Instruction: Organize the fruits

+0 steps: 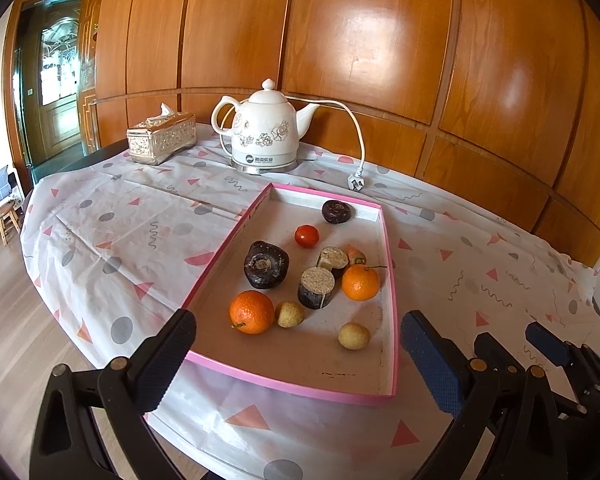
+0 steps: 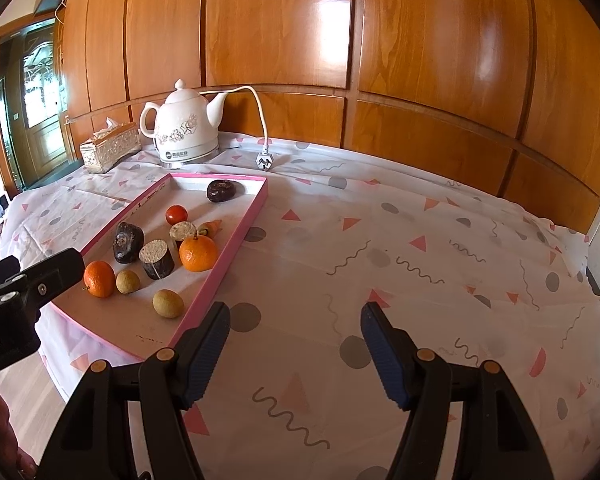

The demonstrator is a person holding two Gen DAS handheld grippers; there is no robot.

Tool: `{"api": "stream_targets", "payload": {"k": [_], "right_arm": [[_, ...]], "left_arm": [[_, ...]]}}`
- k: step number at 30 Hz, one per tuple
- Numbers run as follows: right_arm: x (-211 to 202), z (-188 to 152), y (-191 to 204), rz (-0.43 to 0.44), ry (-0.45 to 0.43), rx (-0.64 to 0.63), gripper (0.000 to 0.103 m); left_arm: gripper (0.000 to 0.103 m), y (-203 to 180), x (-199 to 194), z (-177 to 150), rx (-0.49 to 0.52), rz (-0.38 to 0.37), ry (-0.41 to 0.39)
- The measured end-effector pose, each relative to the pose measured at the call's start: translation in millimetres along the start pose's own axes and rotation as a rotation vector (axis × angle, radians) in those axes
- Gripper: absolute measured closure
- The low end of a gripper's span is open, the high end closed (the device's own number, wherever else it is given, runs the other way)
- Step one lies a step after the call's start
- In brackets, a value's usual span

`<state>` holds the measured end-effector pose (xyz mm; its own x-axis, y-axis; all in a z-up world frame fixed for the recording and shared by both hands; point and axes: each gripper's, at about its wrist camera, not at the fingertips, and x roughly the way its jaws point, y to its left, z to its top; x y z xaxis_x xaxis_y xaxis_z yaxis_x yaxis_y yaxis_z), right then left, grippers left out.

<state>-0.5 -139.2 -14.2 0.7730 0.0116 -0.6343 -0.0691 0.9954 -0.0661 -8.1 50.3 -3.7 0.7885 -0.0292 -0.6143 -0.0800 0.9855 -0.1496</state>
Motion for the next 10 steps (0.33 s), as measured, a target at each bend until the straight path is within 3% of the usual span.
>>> {"api": "stream_targets", "payload": {"k": [10], "right_arm": [[2.5, -1.8, -0.2, 0.004, 0.008, -0.003, 0.034]], "left_arm": [[0.003, 3.7, 1.5, -1.2, -0.021, -0.01, -0.003]]}}
